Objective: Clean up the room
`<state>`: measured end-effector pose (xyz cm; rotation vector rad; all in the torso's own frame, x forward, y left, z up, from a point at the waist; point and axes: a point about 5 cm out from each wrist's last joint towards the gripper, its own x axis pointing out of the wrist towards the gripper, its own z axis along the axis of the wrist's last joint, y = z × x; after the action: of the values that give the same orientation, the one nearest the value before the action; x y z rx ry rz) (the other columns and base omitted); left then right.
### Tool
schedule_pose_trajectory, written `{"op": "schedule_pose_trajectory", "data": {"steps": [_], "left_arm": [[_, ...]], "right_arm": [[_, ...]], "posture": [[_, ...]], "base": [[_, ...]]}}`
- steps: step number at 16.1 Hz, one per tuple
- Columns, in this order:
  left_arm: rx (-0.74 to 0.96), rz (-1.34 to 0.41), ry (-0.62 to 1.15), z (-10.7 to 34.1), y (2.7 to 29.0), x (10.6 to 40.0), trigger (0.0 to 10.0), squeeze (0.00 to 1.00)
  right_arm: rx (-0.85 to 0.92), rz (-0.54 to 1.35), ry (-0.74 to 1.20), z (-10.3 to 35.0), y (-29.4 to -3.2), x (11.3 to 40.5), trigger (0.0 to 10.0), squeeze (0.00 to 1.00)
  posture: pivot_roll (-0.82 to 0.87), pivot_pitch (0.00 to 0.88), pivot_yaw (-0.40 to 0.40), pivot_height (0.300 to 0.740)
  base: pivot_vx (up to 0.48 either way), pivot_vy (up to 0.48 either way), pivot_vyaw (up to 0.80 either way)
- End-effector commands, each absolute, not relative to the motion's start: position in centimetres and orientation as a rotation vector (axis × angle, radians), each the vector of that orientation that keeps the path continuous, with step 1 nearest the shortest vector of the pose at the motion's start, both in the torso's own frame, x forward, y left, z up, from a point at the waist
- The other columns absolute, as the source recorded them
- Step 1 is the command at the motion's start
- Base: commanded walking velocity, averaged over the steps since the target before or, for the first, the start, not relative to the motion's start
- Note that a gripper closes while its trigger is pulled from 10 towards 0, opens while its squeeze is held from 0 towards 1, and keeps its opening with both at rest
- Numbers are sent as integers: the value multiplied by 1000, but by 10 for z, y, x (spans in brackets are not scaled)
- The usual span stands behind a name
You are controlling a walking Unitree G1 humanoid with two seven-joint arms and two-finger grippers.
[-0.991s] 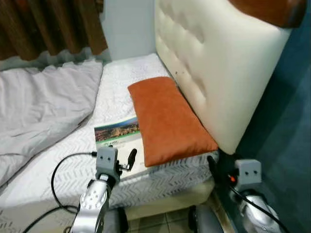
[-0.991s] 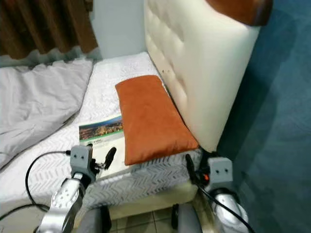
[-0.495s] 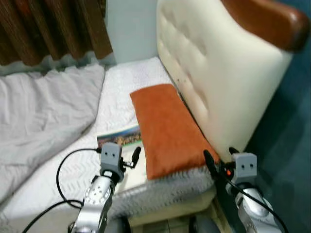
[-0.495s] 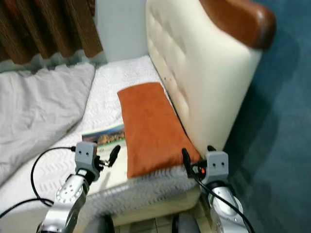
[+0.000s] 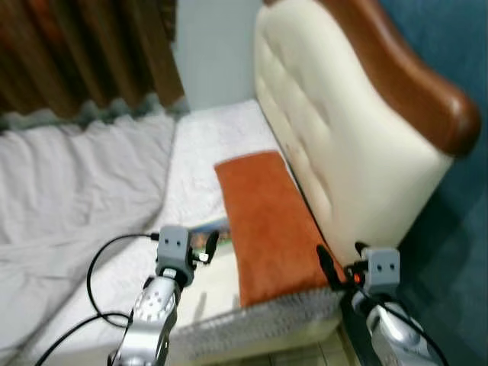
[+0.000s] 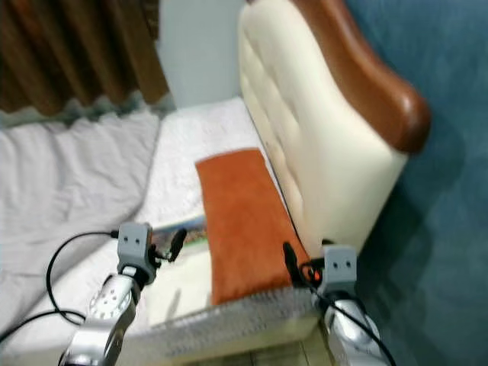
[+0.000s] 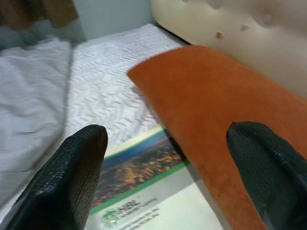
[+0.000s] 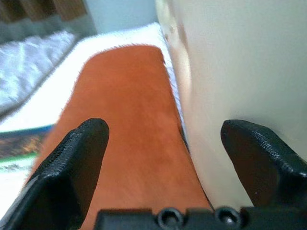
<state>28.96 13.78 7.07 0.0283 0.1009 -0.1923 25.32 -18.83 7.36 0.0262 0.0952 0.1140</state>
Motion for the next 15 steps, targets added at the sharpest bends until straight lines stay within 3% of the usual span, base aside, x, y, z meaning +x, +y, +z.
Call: {"op": "schedule_pose_trajectory", "data": {"steps": [1,4,7,9,15], "left_arm": [[41,-175,106,72,140,289,10000,0],[44,-173,112,71,138,288,10000,0],[48,-165,105,72,138,287,10000,0],[41,-164,106,72,137,286,10000,0],[31,-163,115,72,141,286,10000,0]], "right_arm": [[51,117,87,77,-188,254,10000,16],[16,95,156,65,-191,256,10000,0],[-35,161,163,65,-186,256,10000,110],[-25,172,171,63,-186,257,10000,125],[-3,210,170,62,-181,263,10000,98]], "posture": [[-123,9,60,740],[-124,1,62,740],[-115,0,60,740],[-112,0,59,740],[-95,0,56,740]], "base": [[0,0,0],[0,0,0],[0,0,298],[0,0,0],[-176,413,0]]}}
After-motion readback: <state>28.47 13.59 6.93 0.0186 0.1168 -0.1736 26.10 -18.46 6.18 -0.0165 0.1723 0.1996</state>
